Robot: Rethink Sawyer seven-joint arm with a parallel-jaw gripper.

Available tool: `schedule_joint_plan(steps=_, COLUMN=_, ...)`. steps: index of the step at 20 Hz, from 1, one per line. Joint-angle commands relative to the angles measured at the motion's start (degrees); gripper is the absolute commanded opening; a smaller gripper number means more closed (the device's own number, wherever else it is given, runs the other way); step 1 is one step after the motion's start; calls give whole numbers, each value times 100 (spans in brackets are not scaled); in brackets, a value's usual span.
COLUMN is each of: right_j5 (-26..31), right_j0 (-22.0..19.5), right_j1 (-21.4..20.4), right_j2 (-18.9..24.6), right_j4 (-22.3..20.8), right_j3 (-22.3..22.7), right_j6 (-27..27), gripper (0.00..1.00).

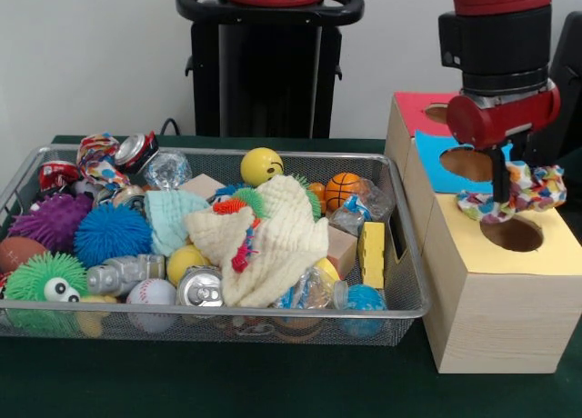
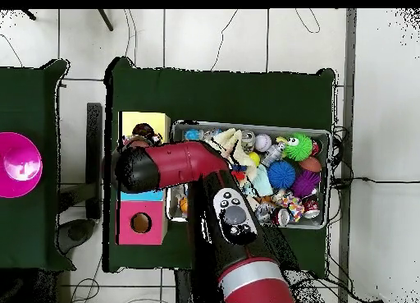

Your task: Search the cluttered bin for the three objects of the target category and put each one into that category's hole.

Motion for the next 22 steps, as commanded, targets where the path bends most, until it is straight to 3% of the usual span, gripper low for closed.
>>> schedule_joint_plan(steps=1, right_j5=-308, right_j0=146, right_j1=418, right_j2=-366, right_j4=359, right_j3=-484, right_j6=1445, gripper=0)
schedule_joint_plan(steps=11, right_j5=-814, right_j0=590, right_j1=628, right_j2=-949, right_j4=229, right_j3=-1059, right_j6=1391, gripper=0)
schedule_joint_plan(steps=22, right_j5=-518, right_j0=914, right_j1=675, right_j2=-1796, right_j4=-65, right_j3=-1347, right_j6=1025, gripper=0)
